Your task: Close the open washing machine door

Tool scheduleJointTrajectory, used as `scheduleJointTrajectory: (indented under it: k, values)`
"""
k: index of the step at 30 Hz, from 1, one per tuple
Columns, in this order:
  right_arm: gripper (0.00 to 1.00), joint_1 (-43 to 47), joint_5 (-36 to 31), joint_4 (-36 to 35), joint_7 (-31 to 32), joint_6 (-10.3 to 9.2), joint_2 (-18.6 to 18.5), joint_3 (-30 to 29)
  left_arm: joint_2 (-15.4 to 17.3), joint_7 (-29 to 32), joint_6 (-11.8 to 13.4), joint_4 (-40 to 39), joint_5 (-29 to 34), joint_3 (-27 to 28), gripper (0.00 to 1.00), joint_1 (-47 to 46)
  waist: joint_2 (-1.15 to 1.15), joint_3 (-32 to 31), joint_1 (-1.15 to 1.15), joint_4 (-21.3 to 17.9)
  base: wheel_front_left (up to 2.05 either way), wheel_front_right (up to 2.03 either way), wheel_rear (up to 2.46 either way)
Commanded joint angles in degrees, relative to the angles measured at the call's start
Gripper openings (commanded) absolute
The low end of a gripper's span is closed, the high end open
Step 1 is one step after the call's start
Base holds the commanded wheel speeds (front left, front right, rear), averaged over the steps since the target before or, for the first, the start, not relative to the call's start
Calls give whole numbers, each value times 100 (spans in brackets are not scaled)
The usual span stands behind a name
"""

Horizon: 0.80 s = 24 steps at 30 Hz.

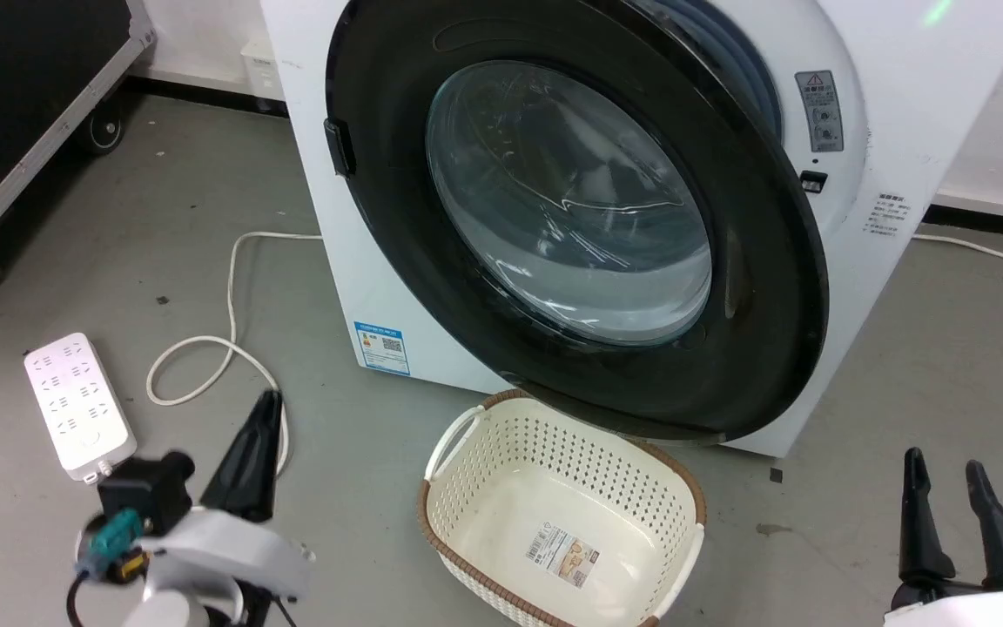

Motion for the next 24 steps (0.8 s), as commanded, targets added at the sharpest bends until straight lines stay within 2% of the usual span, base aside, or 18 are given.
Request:
scheduleJointTrajectory:
  k: [1, 7, 8, 9, 10, 15, 17, 18, 19, 24]
  values:
    - [100, 115, 29, 12, -25, 5, -1, 25, -79, -24, -23, -41, -30, 75, 0, 116, 0, -4, 0, -2, 0, 0, 0]
    - [100, 167, -40, -15, -25, 5, -1, 124, -406, -25, -93, -117, 136, 407, 0, 469, 0, -31, 0, -22, 0, 0, 0]
    - [100, 173, -58, -26, -25, 5, -1, 138, -447, -25, -97, -129, 179, 468, 3, 493, 0, -32, 0, -24, 0, 0, 0]
    - [75, 175, -110, -44, -25, 5, -1, 152, -484, -25, -109, -136, 223, 518, 42, 512, 0, -33, 0, -26, 0, 0, 0]
    - [0, 183, -183, -45, -25, 5, -1, 185, -524, -25, -130, -151, 261, 573, 100, 519, 0, -33, 0, -27, 0, 0, 0]
    - [0, 73, -642, -107, -25, 5, -1, 292, -653, -25, -241, -178, 483, 768, 100, 527, 0, -14, 0, -46, 0, 0, 0]
    - [0, -82, -933, -101, -24, 5, -1, 520, -683, -25, -271, -187, 564, 835, 100, 536, 0, 14, 0, -86, 0, 0, 0]
    - [0, -561, -1180, 158, 158, 5, -1, 1055, -752, -25, -285, -227, 674, 911, 100, 543, 0, 109, 0, -139, 0, 0, 0]
    - [0, -762, -1215, 301, 285, 5, -1, 1188, -784, -25, -291, -248, 704, 931, 100, 538, 0, 153, 0, -147, 0, 0, 0]
    - [0, -1848, -1396, 1188, 534, 5, -1, 1289, -945, -25, -347, -356, 833, 1009, 100, 442, 0, 404, 0, -119, 0, 0, 0]
